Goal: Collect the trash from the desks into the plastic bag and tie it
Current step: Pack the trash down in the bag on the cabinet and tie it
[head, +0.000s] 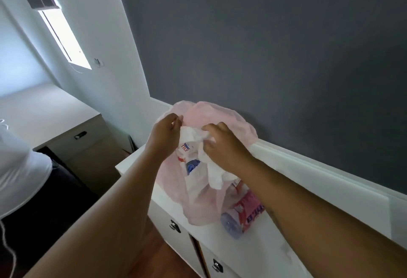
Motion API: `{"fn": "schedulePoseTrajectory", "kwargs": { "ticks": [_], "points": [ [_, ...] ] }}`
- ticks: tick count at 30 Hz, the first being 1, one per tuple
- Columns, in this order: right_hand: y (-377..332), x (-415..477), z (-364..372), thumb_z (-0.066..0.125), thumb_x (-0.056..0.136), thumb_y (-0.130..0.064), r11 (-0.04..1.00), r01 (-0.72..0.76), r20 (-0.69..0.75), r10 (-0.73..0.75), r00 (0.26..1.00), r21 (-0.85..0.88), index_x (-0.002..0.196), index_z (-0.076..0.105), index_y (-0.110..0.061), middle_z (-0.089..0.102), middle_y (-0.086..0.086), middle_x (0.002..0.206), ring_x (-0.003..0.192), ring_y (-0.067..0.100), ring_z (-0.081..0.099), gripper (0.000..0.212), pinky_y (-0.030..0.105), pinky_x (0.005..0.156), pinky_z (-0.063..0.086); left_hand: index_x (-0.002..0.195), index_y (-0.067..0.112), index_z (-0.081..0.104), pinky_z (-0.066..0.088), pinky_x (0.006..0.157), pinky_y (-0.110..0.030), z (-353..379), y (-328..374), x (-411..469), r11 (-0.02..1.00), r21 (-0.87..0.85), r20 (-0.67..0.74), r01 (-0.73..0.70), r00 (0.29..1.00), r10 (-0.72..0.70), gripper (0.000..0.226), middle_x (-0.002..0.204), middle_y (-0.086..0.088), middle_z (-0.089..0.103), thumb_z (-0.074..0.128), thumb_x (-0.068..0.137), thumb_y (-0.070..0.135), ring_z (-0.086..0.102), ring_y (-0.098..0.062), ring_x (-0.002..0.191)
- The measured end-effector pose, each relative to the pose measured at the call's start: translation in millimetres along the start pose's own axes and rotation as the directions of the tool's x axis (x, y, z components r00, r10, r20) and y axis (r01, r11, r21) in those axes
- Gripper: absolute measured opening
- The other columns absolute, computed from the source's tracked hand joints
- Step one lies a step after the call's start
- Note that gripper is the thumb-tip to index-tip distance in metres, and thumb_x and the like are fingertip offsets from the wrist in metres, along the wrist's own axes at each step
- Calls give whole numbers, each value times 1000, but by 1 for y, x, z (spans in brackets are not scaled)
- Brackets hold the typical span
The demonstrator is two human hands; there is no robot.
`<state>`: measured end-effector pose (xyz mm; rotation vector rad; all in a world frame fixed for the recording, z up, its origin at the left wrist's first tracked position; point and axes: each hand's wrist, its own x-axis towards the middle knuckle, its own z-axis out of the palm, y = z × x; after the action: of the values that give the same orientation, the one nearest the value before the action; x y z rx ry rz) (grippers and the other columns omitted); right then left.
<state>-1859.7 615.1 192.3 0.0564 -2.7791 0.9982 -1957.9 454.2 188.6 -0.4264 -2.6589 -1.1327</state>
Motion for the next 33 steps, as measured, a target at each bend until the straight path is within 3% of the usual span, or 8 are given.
{"fn": "schedulePoseTrajectory", "kwargs": {
  "ticks": [3, 7, 10, 15, 23, 25, 28, 33],
  "points": [
    [17, 6, -3, 59, 92, -42, 999, 42, 88, -40, 995, -31, 146, 35, -30, 35, -3, 150, 137, 19, 31, 61, 35, 112, 30, 89, 3, 59, 41, 64, -30, 1, 2, 0, 1000, -18, -7, 11, 1000, -11, 40, 83, -14, 63, 39, 103, 35, 56, -29, 78],
    [58, -16, -32, 56, 89, -33, 985, 36, -482, -114, 869, -169, 119, 61, -17, 57, 5, 117, 110, 28, 49, 35, 41, 94, 45, 88, 7, 58, 40, 64, -30, 11, 6, 0, 1000, -5, 21, 19, 1000, -19, 39, 76, -6, 60, 38, 103, 37, 53, -26, 73],
    [101, -48, -49, 56, 92, -35, 951, -255, -581, 110, 806, -173, 125, 55, -17, 56, 9, 125, 113, 28, 48, 38, 40, 92, 45, 90, 8, 59, 45, 69, -35, 26, 7, -1, 1000, -12, 55, -7, 998, 8, 37, 81, -8, 64, 37, 103, 35, 57, -27, 78],
    [166, -120, -42, 56, 83, -65, 721, -646, -105, 643, 759, -251, 148, 24, -35, 23, 8, 154, 137, 35, 27, 78, 47, 104, 39, 94, 11, 59, 40, 69, -32, 57, 10, -5, 999, 12, 121, -30, 992, 28, 33, 86, -7, 64, 37, 104, 32, 57, -27, 79],
    [179, -177, 3, 63, 71, -74, 772, -560, 215, 627, 748, -302, 153, 6, -36, 11, 2, 158, 142, 29, 17, 107, 44, 111, 33, 98, 8, 60, 42, 73, -32, 82, 15, -8, 998, 37, 197, -58, 979, 49, 35, 95, -12, 66, 36, 104, 34, 58, -28, 84],
    [185, -188, 5, 64, 75, -65, 805, -452, 225, 557, 800, -384, 152, 18, -31, 20, 4, 152, 135, 27, 25, 96, 38, 104, 40, 98, 9, 60, 41, 68, -30, 84, 14, -8, 998, 37, 198, -55, 979, 47, 34, 95, -12, 66, 36, 104, 33, 58, -29, 84],
    [186, -193, 12, 53, 92, -31, 805, -452, 80, 517, 852, -384, 136, 41, -22, 37, 5, 132, 115, 23, 42, 46, 32, 89, 49, 97, 9, 60, 39, 55, -25, 86, 14, -10, 998, 41, 199, -48, 979, 39, 33, 94, -13, 66, 37, 104, 33, 59, -29, 82],
    [186, -171, -8, 48, 96, -18, 790, -588, -116, 577, 809, -174, 111, 52, -11, 53, 8, 113, 90, 18, 57, 18, 28, 80, 50, 97, 10, 59, 43, 64, -30, 78, 16, -11, 996, 65, 187, -67, 981, 54, 34, 90, -10, 66, 36, 104, 35, 59, -29, 82]
  ]
}}
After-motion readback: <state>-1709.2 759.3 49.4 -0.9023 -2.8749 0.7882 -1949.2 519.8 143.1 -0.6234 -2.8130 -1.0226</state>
